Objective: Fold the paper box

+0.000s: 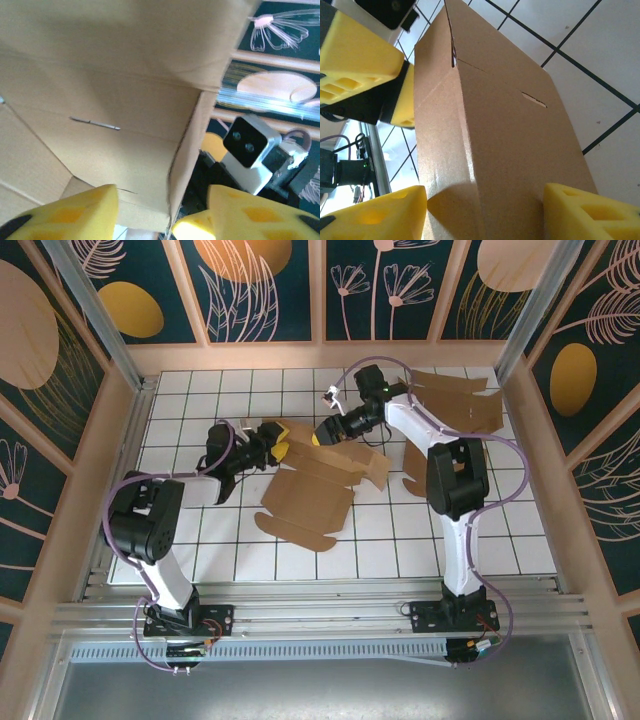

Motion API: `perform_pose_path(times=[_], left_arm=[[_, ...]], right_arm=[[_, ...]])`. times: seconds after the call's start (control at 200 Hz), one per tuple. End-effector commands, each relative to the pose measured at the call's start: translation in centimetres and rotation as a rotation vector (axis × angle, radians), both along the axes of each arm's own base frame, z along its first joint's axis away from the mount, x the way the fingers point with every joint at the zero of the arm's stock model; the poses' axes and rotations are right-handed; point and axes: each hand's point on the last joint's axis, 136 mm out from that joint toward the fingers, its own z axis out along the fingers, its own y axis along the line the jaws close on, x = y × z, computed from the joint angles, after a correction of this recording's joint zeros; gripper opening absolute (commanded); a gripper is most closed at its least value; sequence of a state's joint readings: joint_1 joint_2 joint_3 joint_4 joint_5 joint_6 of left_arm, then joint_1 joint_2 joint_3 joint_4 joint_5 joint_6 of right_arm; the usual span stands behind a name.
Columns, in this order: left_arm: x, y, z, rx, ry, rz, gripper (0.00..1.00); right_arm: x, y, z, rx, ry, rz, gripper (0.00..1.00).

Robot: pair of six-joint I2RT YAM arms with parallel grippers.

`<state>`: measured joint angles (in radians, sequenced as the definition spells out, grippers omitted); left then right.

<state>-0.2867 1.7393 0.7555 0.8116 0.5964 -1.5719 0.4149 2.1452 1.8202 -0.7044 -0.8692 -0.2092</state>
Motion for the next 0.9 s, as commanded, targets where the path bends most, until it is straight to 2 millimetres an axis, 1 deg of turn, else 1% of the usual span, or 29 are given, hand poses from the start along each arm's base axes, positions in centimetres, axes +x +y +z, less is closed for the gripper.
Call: perform_pose_path(times=[0.0,0.05,0.055,0.1,0.105,0.145,0.185,0.235,0.26,0.265,0.275,0.325,0.4,0.506,0.561,0.626,0.676,0.686,0.701,0.826,0.896], left_arm=[[-0.5,1.2,2.2,0.085,-0.063,0.053,0.64],[-0.2,2.6,1.9,0.251,-0.086,0.095,0.68],[0.1,2.7,2.6,0.26,-0.113,0.102,0.68],[0.6,4.3,3.0,0.429,-0.151,0.138,0.7],[0.7,4.4,3.3,0.446,-0.167,0.143,0.7],[0.9,5.8,4.0,0.597,-0.222,0.159,0.7],[0.9,6.6,5.0,0.71,-0.289,0.146,0.69],[0.7,6.3,6.3,0.827,-0.413,0.066,0.65],[0.3,5.9,5.9,0.863,-0.447,0.006,0.63],[0.5,5.8,6.6,0.865,-0.466,0.003,0.62],[0.6,5.5,7.1,0.869,-0.487,-0.013,0.62],[0.5,4.6,7.2,0.915,-0.533,-0.117,0.62],[0.5,3.7,6.4,0.954,-0.532,-0.245,0.63],[0.9,2.9,4.9,0.964,-0.487,-0.352,0.63],[1.1,2.2,4.3,0.938,-0.465,-0.399,0.62],[0.9,0.8,4.0,0.87,-0.458,-0.458,0.62],[0.8,0.3,4.5,0.838,-0.466,-0.471,0.61],[0.9,0.1,3.6,0.836,-0.449,-0.481,0.61],[0.9,0.0,3.4,0.833,-0.444,-0.484,0.61],[0.6,-1.4,3.7,0.738,-0.471,-0.495,0.59],[0.5,-2.0,3.6,0.69,-0.471,-0.497,0.57]], right_arm=[[-0.2,0.2,2.2,0.035,-0.04,-0.013,0.63],[-0.2,0.2,2.5,0.04,-0.046,-0.013,0.64],[-0.2,0.2,2.5,0.041,-0.047,-0.013,0.64],[-0.3,0.2,2.6,0.043,-0.049,-0.015,0.65],[-0.3,0.2,2.6,0.043,-0.049,-0.015,0.65],[-0.3,0.2,2.8,0.045,-0.052,-0.015,0.65],[-0.3,0.2,2.9,0.049,-0.049,-0.015,0.65],[-0.3,0.3,3.1,0.053,-0.054,-0.014,0.65],[-0.3,0.3,3.2,0.055,-0.055,-0.013,0.65],[-0.3,0.3,3.1,0.054,-0.054,-0.014,0.65],[-0.3,0.3,3.2,0.057,-0.056,-0.014,0.65],[-0.3,0.4,3.3,0.061,-0.059,-0.011,0.65],[-0.2,0.4,3.3,0.059,-0.059,-0.015,0.65],[-0.1,0.4,3.2,0.053,-0.059,-0.017,0.65],[-0.2,0.3,3.1,0.05,-0.058,-0.016,0.65],[-0.3,0.3,3.0,0.047,-0.053,-0.015,0.65],[-0.4,0.2,2.9,0.043,-0.052,-0.015,0.64],[-0.5,0.3,2.9,0.042,-0.052,-0.014,0.64],[-0.5,0.2,2.9,0.04,-0.052,-0.014,0.64],[-0.6,0.2,2.6,0.034,-0.051,-0.012,0.64],[-0.6,0.1,2.5,0.031,-0.053,-0.015,0.64]])
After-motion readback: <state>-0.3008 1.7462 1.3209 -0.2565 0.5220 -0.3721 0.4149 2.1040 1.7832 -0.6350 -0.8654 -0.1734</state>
